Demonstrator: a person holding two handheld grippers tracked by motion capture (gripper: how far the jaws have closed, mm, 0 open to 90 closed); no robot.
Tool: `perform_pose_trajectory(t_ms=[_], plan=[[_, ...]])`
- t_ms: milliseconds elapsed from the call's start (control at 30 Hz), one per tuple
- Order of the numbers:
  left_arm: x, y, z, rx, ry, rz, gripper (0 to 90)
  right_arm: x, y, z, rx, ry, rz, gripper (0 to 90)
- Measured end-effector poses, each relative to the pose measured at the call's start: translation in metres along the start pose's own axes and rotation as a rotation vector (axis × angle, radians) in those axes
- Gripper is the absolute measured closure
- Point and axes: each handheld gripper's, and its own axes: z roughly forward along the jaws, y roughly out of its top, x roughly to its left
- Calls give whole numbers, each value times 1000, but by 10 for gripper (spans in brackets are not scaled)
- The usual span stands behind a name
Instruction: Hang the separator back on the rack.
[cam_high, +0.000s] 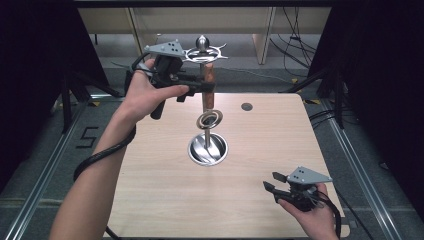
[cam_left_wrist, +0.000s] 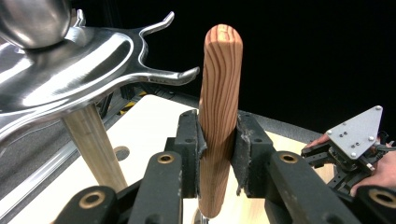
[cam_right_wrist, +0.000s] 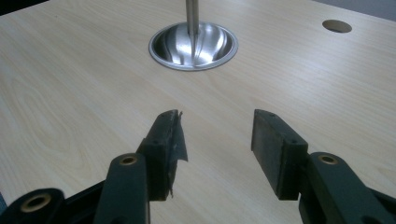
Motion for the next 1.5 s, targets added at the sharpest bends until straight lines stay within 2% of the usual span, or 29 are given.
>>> perform_pose_trajectory(t_ms=[33, 800, 833, 867, 967, 1000, 1033, 1167, 1267, 1300, 1333, 1433, 1467, 1500], plan=[[0, 0, 0, -4, -4, 0, 727, -1, 0, 0, -1, -5, -19, 524], [4, -2, -3, -16, -10, -21, 727, -2, 0, 0, -3, -6, -18, 524], [3, -3, -4, -8, -8, -42, 727, -1, 0, 0, -3, -3, -13, 525], [5, -3, -4, -16, -7, -22, 727, -2, 0, 1, 2, -1, -15, 524], [6, -4, -4, -16, -5, -28, 727, -1, 0, 1, 3, 4, -11, 525], [7, -4, -4, -16, -6, -31, 727, 1, 0, 0, 13, 4, 13, 524], [7, -4, -4, -16, -7, -32, 727, 1, 0, 0, 18, 3, 17, 524], [9, -3, -4, -20, -10, -37, 727, 0, 0, 1, 16, 4, -5, 524], [10, -4, -4, -25, -10, -46, 727, 0, 0, 1, 17, 4, -4, 524], [10, -4, -3, -29, -14, -48, 727, 2, -1, 1, 18, 1, 18, 524], [10, -4, -3, -31, -15, -51, 727, -1, 0, 1, 17, 4, -1, 524], [12, -6, -3, -37, -20, -61, 727, -1, -1, 2, 14, 4, -6, 524], [12, -7, -3, -38, -20, -64, 726, 0, 0, 1, 20, 6, 7, 524], [12, -7, -3, -39, -20, -66, 726, 0, 0, 1, 17, 4, -5, 524]])
